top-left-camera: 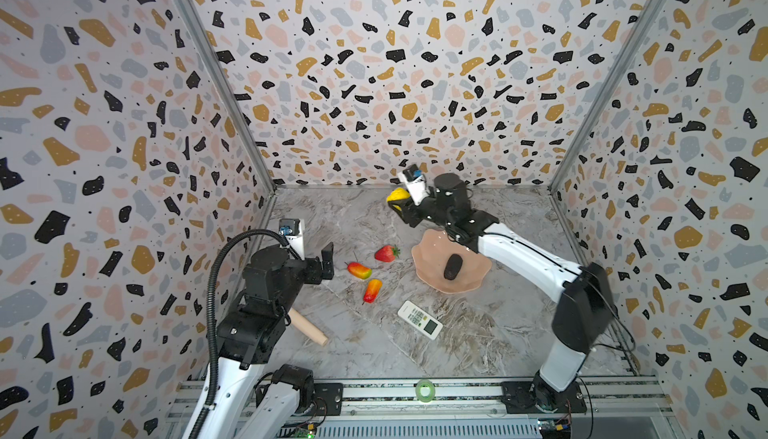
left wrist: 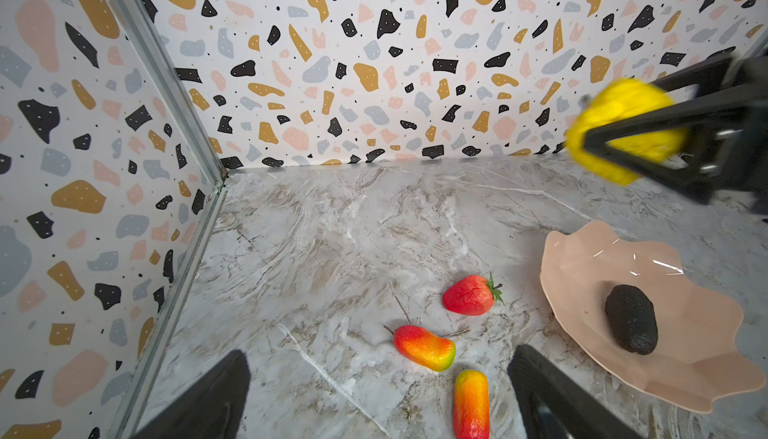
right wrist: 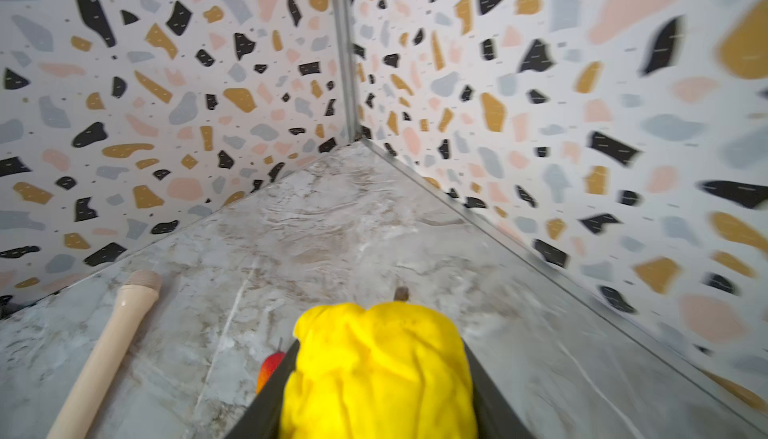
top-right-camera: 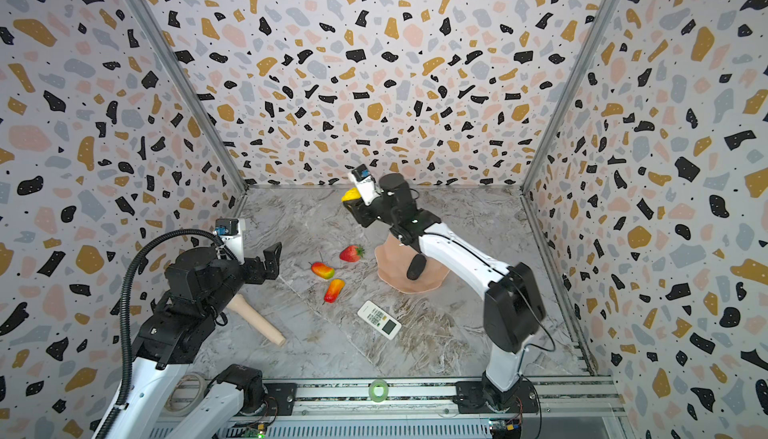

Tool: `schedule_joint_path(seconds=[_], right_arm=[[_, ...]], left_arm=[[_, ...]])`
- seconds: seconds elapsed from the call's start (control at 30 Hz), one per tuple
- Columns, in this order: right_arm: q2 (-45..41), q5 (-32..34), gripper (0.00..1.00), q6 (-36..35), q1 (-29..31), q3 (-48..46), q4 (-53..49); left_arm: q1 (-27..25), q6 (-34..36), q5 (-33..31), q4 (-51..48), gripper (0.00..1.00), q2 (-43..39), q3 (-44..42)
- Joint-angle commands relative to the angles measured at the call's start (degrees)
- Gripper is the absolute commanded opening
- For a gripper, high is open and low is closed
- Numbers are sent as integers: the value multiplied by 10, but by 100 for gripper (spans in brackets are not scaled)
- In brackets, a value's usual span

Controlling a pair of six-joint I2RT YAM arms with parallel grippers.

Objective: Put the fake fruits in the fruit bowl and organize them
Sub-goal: 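Carry the lemon into the bowl and release it beside the avocado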

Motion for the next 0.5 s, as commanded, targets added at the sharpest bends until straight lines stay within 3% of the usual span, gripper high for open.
schedule_joint_path(seconds=[0.0,0.23,0.47], right_arm=[[-42,63,42,-3,-9,-121,4],[-79,88,42,19,-27,-270,24],[-10,89,42,25,-30,-283,69]], left_arm=[[-3,12,21,43,100,16,0],[-3,3,34,36,100,21,6],[-3,-9,28,21,100,2,9]])
